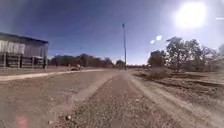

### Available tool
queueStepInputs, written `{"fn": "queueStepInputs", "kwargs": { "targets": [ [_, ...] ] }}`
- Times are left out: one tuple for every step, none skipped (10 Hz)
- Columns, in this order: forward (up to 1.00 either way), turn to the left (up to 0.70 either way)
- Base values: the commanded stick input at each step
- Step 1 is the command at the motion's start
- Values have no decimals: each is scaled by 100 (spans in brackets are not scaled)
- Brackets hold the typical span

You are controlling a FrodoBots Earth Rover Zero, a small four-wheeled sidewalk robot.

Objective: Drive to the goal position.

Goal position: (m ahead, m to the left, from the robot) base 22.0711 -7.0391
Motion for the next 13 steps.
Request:
{"fn": "queueStepInputs", "kwargs": {
  "targets": [
    [70, 0],
    [70, 0],
    [70, 0],
    [70, 0],
    [70, 0],
    [70, 0],
    [70, -5],
    [70, -35],
    [70, -35],
    [70, -35],
    [70, -13],
    [70, 0],
    [70, 0]
  ]
}}
